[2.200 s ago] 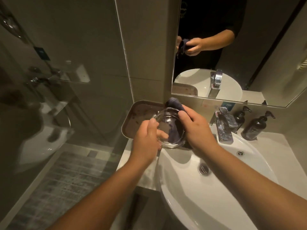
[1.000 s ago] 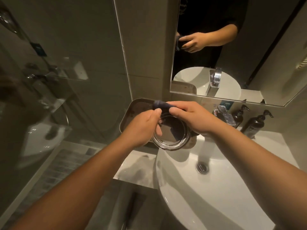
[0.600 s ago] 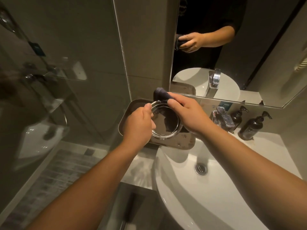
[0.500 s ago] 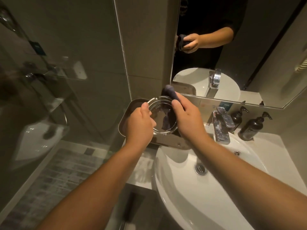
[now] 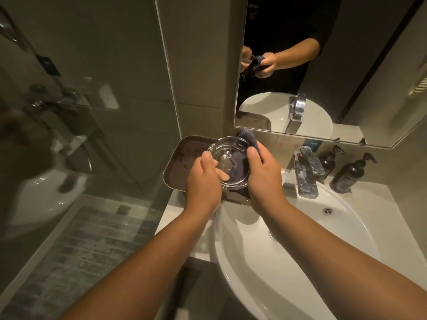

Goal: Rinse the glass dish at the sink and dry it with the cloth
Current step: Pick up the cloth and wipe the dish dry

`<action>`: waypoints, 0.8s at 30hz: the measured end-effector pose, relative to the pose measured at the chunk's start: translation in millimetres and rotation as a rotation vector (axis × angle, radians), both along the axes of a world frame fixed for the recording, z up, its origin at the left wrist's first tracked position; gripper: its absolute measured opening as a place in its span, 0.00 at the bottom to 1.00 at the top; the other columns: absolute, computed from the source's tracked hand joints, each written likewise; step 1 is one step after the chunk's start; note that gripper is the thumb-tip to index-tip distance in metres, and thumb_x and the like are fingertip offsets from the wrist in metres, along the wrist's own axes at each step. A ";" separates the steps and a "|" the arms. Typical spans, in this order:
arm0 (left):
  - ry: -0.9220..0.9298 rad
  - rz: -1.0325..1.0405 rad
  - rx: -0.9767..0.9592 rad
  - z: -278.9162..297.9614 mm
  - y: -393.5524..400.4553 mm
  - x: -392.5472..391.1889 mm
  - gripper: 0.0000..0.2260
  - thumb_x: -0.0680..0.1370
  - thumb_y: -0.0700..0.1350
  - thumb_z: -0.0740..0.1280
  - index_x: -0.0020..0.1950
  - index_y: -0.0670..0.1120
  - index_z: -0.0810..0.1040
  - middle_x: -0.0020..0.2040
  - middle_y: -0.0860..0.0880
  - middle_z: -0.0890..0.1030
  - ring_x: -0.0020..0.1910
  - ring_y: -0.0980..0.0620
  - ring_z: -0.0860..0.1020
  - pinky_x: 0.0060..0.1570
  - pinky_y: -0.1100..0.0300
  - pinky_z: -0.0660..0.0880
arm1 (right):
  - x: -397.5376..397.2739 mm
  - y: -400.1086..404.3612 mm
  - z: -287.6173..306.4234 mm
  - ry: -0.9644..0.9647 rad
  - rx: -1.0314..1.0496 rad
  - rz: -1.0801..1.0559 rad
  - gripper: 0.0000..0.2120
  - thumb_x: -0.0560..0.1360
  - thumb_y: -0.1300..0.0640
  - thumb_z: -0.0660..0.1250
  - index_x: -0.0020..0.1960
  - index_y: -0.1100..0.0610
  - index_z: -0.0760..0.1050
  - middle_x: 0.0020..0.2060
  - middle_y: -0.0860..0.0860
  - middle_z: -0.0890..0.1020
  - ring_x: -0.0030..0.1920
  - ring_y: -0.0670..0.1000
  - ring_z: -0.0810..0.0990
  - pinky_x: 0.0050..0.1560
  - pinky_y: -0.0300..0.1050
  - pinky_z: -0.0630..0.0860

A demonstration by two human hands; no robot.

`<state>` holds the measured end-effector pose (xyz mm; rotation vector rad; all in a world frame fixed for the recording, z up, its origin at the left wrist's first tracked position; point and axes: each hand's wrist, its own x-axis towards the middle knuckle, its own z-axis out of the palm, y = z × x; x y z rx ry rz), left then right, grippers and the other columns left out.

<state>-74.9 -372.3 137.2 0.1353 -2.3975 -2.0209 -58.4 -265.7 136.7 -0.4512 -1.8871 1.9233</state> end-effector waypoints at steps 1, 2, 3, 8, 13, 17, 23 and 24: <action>-0.004 -0.050 -0.005 0.5 -3.6 -0.5 0.18 0.83 0.56 0.49 0.46 0.49 0.74 0.29 0.51 0.81 0.32 0.53 0.75 0.42 0.54 0.72 | 0.3 2.8 0.2 -0.012 -0.001 0.027 0.14 0.81 0.56 0.58 0.60 0.46 0.80 0.48 0.48 0.86 0.50 0.49 0.84 0.56 0.53 0.80; -0.015 -0.096 -0.008 1.0 -7.2 -0.8 0.18 0.83 0.56 0.50 0.47 0.48 0.74 0.29 0.51 0.81 0.30 0.54 0.74 0.40 0.55 0.72 | 0.5 5.2 0.0 -0.022 0.013 0.049 0.14 0.82 0.57 0.59 0.60 0.47 0.80 0.48 0.48 0.86 0.50 0.49 0.84 0.54 0.50 0.81; -0.028 -0.137 -0.013 1.7 -10.5 -0.6 0.18 0.83 0.56 0.50 0.48 0.48 0.74 0.30 0.51 0.81 0.29 0.56 0.73 0.38 0.56 0.72 | 0.9 6.9 0.1 -0.029 0.033 0.067 0.14 0.82 0.57 0.59 0.60 0.47 0.80 0.48 0.47 0.86 0.50 0.48 0.84 0.53 0.48 0.80; -0.051 -0.206 -0.021 -1.4 -19.0 3.5 0.17 0.84 0.55 0.51 0.52 0.46 0.74 0.32 0.50 0.82 0.24 0.58 0.71 0.31 0.61 0.70 | 0.5 10.1 -1.2 -0.065 0.087 0.129 0.14 0.81 0.56 0.60 0.58 0.44 0.80 0.49 0.47 0.86 0.51 0.49 0.84 0.57 0.54 0.80; -0.065 -0.169 -0.018 -11.0 -21.3 8.2 0.18 0.83 0.56 0.51 0.52 0.46 0.74 0.31 0.51 0.83 0.26 0.54 0.72 0.33 0.58 0.70 | 4.7 8.3 -4.5 -0.081 0.117 0.134 0.13 0.81 0.55 0.61 0.60 0.46 0.80 0.49 0.46 0.86 0.50 0.48 0.84 0.57 0.54 0.80; -0.081 -0.165 -0.018 -14.9 -23.0 12.5 0.17 0.83 0.55 0.51 0.51 0.46 0.74 0.31 0.50 0.83 0.28 0.53 0.73 0.33 0.57 0.70 | 9.2 5.9 -5.7 -0.109 0.130 0.143 0.13 0.81 0.55 0.60 0.55 0.42 0.81 0.46 0.45 0.86 0.48 0.47 0.84 0.54 0.53 0.82; -0.072 -0.152 -0.041 -19.3 -25.3 17.7 0.16 0.84 0.54 0.51 0.49 0.48 0.74 0.29 0.52 0.82 0.29 0.55 0.74 0.36 0.58 0.70 | 16.8 0.7 -8.9 -0.155 0.133 0.108 0.15 0.80 0.53 0.61 0.45 0.35 0.81 0.42 0.44 0.86 0.46 0.51 0.85 0.46 0.61 0.83; -0.069 -0.146 -0.050 -20.9 -26.2 17.7 0.16 0.84 0.54 0.51 0.48 0.48 0.74 0.29 0.53 0.82 0.30 0.54 0.75 0.37 0.57 0.71 | 17.5 -0.1 -10.7 -0.166 0.145 0.102 0.13 0.79 0.51 0.61 0.46 0.35 0.81 0.42 0.44 0.85 0.46 0.52 0.85 0.46 0.62 0.83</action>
